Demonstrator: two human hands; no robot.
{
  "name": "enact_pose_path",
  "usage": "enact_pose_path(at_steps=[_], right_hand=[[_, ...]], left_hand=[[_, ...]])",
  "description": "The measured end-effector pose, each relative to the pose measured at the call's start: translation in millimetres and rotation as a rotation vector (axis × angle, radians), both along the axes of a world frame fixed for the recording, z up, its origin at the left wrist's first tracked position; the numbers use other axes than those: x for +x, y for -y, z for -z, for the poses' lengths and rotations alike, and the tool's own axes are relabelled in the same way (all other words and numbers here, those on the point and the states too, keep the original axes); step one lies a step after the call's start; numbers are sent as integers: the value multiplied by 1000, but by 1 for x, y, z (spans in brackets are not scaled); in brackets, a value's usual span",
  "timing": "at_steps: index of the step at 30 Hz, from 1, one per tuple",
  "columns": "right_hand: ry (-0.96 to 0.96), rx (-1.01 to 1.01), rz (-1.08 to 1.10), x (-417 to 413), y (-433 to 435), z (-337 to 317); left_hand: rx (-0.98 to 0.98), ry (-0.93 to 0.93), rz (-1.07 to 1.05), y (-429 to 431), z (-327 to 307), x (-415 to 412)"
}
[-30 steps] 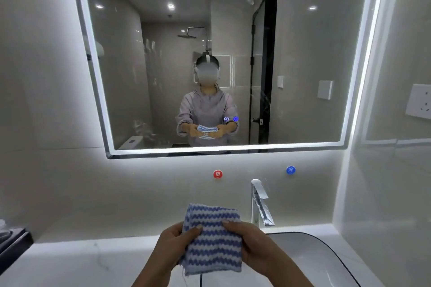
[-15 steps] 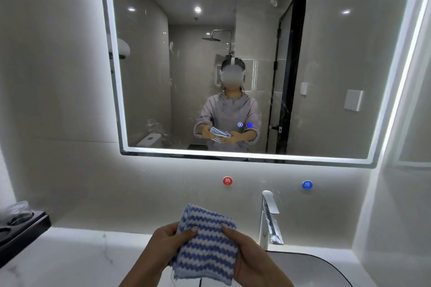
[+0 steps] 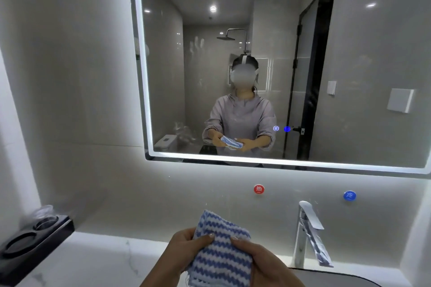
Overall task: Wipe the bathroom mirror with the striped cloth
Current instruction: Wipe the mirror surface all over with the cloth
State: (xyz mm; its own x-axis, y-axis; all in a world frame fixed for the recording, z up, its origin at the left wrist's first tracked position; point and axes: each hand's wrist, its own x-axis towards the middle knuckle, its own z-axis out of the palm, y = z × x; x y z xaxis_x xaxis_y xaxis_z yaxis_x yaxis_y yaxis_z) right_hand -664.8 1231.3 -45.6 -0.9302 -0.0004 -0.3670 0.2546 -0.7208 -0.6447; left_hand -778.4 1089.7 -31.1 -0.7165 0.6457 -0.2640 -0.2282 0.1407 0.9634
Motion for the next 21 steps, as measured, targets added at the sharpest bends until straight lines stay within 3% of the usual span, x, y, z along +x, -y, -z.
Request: enact_pose_path(at_steps=[7,14,17,21], right_hand=[[45,44,61,-80,40,4],[-121,-183,103,-139,75,-4],[-150,-126,263,-155,75,-20],[-192,35,537,-175,63,-53]], left_hand=[[-31,-17,91,34,7,-87],[-42,-77,90,63,-9,-179],[-59,-302,66,67,-25,-214],[-136,-869,-128,57,-57,-258]])
